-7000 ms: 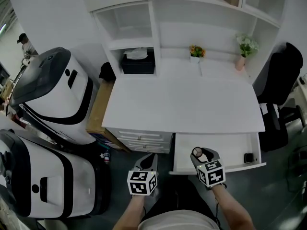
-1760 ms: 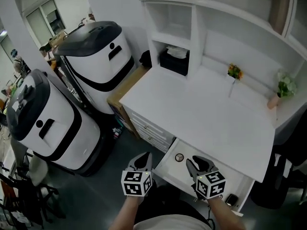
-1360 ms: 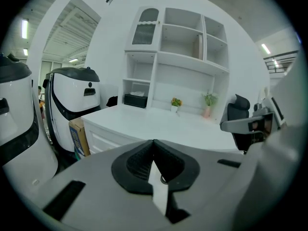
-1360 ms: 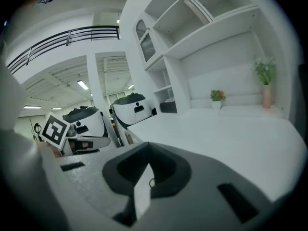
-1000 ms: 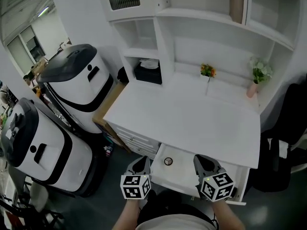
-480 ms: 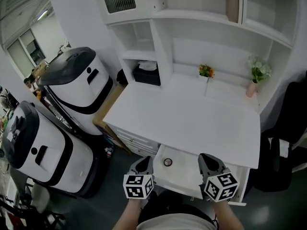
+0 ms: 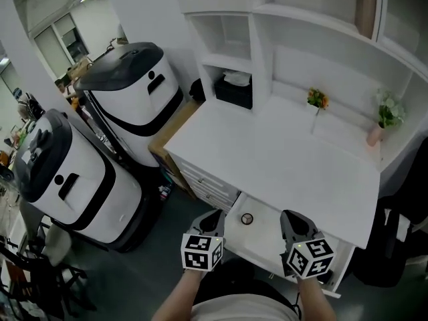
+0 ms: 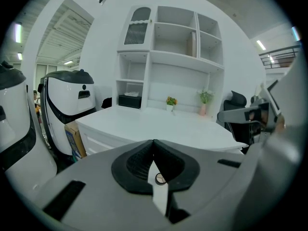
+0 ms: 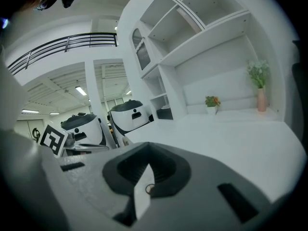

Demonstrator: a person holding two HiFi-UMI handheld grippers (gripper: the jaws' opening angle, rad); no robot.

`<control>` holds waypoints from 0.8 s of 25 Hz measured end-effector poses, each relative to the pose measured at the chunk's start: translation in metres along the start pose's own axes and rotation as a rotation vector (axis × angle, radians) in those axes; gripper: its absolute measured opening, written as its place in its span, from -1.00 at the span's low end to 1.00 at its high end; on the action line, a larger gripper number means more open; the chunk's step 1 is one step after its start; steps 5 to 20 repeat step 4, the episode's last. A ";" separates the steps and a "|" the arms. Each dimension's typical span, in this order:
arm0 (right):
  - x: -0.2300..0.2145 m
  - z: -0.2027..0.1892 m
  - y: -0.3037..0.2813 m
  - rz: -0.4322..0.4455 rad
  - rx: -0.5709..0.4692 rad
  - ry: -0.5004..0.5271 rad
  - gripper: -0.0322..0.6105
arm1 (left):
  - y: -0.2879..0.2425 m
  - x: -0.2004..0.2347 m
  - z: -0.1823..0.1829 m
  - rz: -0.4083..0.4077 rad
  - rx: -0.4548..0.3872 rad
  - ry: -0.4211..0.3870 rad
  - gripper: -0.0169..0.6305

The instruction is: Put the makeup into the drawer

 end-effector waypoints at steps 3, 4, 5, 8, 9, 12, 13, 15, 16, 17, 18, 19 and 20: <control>0.007 0.000 -0.005 0.018 0.004 0.010 -0.89 | 0.003 0.003 -0.003 -0.004 0.005 -0.011 -0.94; 0.010 0.000 -0.007 0.023 0.005 0.013 -0.89 | 0.004 0.004 -0.004 -0.005 0.006 -0.016 -0.94; 0.010 0.000 -0.007 0.023 0.005 0.013 -0.89 | 0.004 0.004 -0.004 -0.005 0.006 -0.016 -0.94; 0.010 0.000 -0.007 0.023 0.005 0.013 -0.89 | 0.004 0.004 -0.004 -0.005 0.006 -0.016 -0.94; 0.010 0.000 -0.007 0.023 0.005 0.013 -0.89 | 0.004 0.004 -0.004 -0.005 0.006 -0.016 -0.94; 0.010 0.000 -0.007 0.023 0.005 0.013 -0.89 | 0.004 0.004 -0.004 -0.005 0.006 -0.016 -0.94; 0.010 0.000 -0.007 0.023 0.005 0.013 -0.89 | 0.004 0.004 -0.004 -0.005 0.006 -0.016 -0.94; 0.010 0.000 -0.007 0.023 0.005 0.013 -0.89 | 0.004 0.004 -0.004 -0.005 0.006 -0.016 -0.94; 0.010 0.000 -0.007 0.023 0.005 0.013 -0.89 | 0.004 0.004 -0.004 -0.005 0.006 -0.016 -0.94; 0.010 0.000 -0.007 0.023 0.005 0.013 -0.89 | 0.004 0.004 -0.004 -0.005 0.006 -0.016 -0.94; 0.010 0.000 -0.007 0.023 0.005 0.013 -0.89 | 0.004 0.004 -0.004 -0.005 0.006 -0.016 -0.94; 0.010 0.000 -0.007 0.023 0.005 0.013 -0.89 | 0.004 0.004 -0.004 -0.005 0.006 -0.016 -0.94; 0.010 0.000 -0.007 0.023 0.005 0.013 -0.89 | 0.004 0.004 -0.004 -0.005 0.006 -0.016 -0.94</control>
Point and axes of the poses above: the fingertips, and each gripper's own axes: y backward along the fingers, x to its left, z out of its top, the point moved 10 cm from there along y, backward along the fingers
